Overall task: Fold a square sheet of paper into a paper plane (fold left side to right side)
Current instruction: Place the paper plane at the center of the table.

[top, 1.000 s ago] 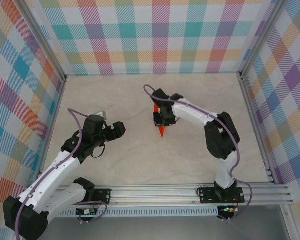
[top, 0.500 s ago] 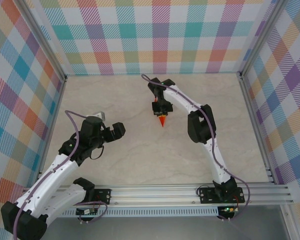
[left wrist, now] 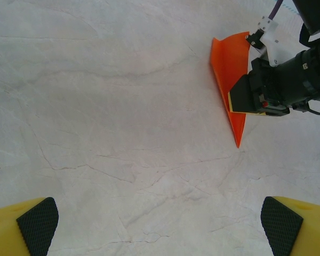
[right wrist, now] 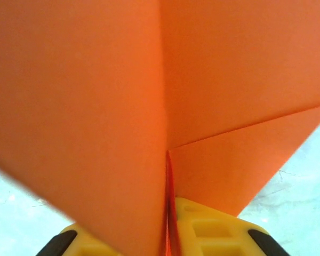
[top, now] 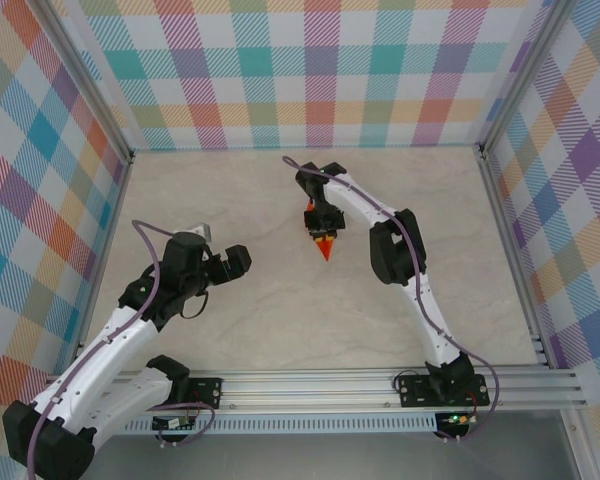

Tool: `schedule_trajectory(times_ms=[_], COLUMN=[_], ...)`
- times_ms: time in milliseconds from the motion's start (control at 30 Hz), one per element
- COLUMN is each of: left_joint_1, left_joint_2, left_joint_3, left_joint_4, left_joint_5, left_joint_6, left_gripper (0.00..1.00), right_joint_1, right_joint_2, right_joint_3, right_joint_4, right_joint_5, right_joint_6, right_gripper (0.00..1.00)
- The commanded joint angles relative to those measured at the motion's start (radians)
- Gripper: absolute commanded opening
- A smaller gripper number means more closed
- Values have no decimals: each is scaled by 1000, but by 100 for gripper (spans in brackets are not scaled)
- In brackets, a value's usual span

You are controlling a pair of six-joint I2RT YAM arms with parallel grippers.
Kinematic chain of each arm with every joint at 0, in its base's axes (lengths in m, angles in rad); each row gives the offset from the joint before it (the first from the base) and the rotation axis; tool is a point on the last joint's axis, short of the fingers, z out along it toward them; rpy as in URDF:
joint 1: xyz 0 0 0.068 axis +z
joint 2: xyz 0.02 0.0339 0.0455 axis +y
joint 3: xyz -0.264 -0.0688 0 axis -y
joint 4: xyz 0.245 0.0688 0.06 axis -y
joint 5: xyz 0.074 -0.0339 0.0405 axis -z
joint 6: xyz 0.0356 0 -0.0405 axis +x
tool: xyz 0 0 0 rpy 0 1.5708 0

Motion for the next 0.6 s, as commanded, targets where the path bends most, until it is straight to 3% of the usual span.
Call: schedule_trajectory(times_ms=[0,567], left_joint_1=[13,13], left_joint_2=[5,17], left_joint_3=[6,9], left_joint_4=[-16,-20], left_joint_5=[16,10], left_joint_6=[25,31], left_gripper=[100,100], right_joint_1=[5,6], right_joint_2=[31,22], right_joint_3=[13,18], right_joint_4=[-23,1], right_joint_5=[-13,-47], right_joint_6=[19,96], right_gripper=[19,24])
